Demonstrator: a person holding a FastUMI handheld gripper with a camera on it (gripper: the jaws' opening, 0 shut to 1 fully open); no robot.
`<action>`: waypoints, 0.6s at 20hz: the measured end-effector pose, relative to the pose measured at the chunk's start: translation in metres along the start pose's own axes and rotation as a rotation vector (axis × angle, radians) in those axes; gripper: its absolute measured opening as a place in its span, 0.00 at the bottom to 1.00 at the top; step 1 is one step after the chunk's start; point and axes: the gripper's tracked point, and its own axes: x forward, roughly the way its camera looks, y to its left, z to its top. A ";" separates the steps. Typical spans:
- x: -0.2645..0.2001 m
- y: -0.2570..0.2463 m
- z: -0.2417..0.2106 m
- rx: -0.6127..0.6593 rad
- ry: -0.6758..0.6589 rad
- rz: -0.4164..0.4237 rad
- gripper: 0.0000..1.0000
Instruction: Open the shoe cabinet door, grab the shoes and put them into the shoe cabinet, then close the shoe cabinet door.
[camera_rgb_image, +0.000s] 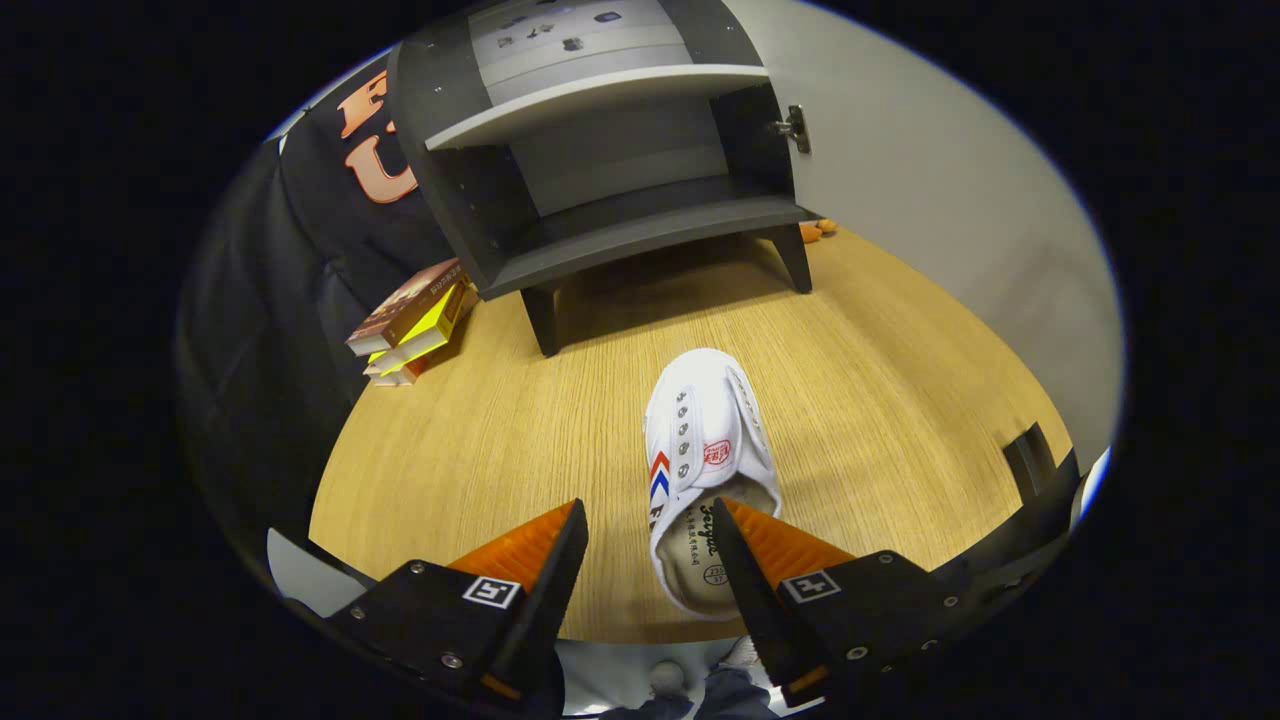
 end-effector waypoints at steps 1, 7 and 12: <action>0.006 0.001 -0.002 0.007 0.013 0.005 0.78; 0.025 0.001 -0.011 0.011 0.059 0.018 0.58; 0.029 -0.004 -0.013 0.035 0.072 0.020 0.17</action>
